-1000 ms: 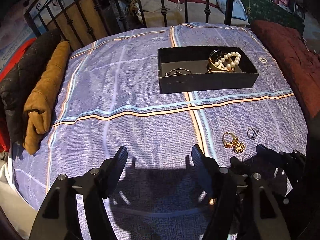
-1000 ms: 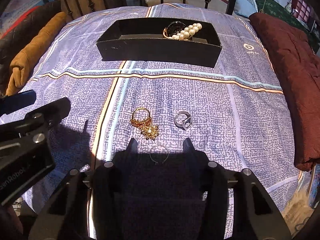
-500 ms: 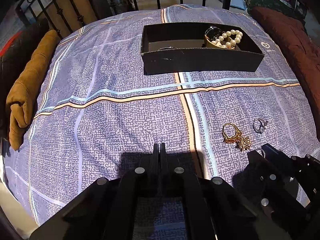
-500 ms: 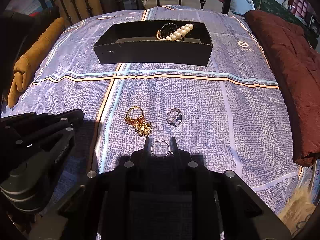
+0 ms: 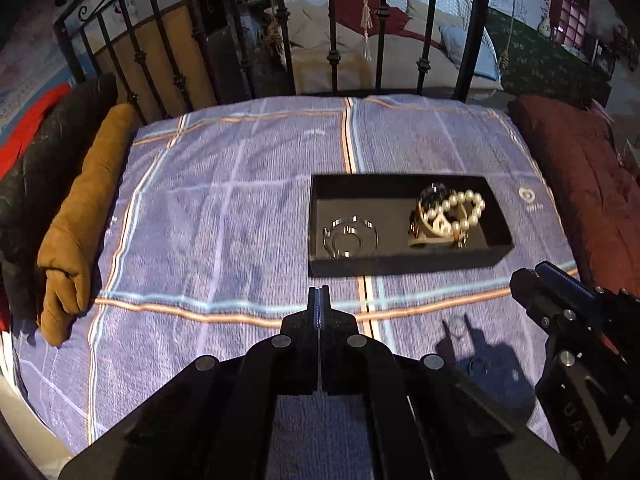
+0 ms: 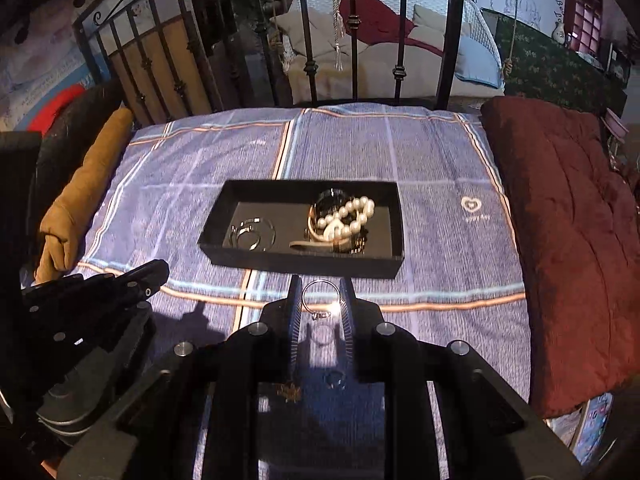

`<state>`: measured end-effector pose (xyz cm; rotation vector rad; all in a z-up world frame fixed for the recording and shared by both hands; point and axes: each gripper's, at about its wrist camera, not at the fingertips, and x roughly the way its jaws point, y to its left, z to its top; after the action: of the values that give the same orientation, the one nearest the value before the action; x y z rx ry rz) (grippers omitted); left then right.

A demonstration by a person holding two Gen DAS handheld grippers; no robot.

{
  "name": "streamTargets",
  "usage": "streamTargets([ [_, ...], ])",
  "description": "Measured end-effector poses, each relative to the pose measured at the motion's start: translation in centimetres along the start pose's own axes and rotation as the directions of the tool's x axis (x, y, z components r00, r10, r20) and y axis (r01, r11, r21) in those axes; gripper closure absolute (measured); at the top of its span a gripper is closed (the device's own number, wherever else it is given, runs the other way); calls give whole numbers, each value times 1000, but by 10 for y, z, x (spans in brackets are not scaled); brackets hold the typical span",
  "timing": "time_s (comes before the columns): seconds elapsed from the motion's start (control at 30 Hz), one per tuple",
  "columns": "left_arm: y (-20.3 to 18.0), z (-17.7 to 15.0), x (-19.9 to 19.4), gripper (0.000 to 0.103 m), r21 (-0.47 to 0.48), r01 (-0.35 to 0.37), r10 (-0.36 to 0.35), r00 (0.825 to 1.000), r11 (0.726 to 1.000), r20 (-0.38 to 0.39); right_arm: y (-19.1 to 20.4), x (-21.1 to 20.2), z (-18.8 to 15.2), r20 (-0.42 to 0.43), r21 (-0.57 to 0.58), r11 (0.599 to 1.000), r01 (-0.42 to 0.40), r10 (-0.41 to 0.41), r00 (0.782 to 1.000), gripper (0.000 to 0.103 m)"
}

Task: Organize jewelry
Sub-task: 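Carry the small silver ring into the black box and open the right tool, then lower the right tool onto the silver stone ring and close on it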

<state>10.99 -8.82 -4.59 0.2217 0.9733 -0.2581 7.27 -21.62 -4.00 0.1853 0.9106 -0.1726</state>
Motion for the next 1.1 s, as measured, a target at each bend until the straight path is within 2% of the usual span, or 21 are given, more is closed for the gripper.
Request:
streamTargets([
  [0.17, -3, 41, 6, 103, 0, -15, 15, 999, 1000, 45, -3, 15, 36, 19, 22, 1000, -4, 3, 1000, 83],
  [0.27, -4, 55, 19, 103, -6, -19, 19, 999, 1000, 42, -3, 32, 50, 9, 22, 1000, -4, 4, 1000, 83],
  [0.53, -4, 62, 64, 103, 0, -37, 37, 999, 999, -4, -6, 81, 58, -48, 18, 1000, -4, 5, 999, 81],
  [0.6, -2, 62, 71, 103, -1, -37, 37, 999, 999, -17, -8, 88, 58, -53, 24, 1000, 20, -18, 998, 54],
  [0.63, 0, 62, 74, 102, -8, -38, 37, 999, 999, -18, -10, 90, 57, -50, 28, 999, 32, -31, 998, 26],
  [0.67, 2, 62, 76, 95, -10, -39, 39, 999, 999, -24, -12, 91, 56, -43, 32, 999, 40, -39, 998, 21],
  [0.7, 3, 62, 78, 78, -11, -48, 48, 998, 999, -28, -13, 92, 56, -41, 34, 998, 46, -45, 998, 21],
  [0.73, 4, 62, 77, 67, -16, -68, 68, 997, 998, -22, -16, 92, 56, -41, 39, 998, 53, -51, 998, 21],
  [0.77, 6, 62, 76, 50, -21, -82, 82, 997, 996, -10, -18, 91, 56, -39, 45, 998, 52, -51, 998, 21],
  [0.8, 7, 63, 74, 41, -24, -87, 87, 996, 996, 3, -20, 89, 56, -36, 52, 997, 49, -48, 998, 21],
  [1.03, 8, 52, 34, 32, 1, -60, 60, 997, 998, 44, -20, 40, 51, 34, 33, 998, 60, -61, 998, 21],
  [1.1, 6, 34, 17, 24, 28, -50, 49, 997, 998, 57, -20, 20, 36, 46, 21, 997, 71, -71, 996, 21],
])
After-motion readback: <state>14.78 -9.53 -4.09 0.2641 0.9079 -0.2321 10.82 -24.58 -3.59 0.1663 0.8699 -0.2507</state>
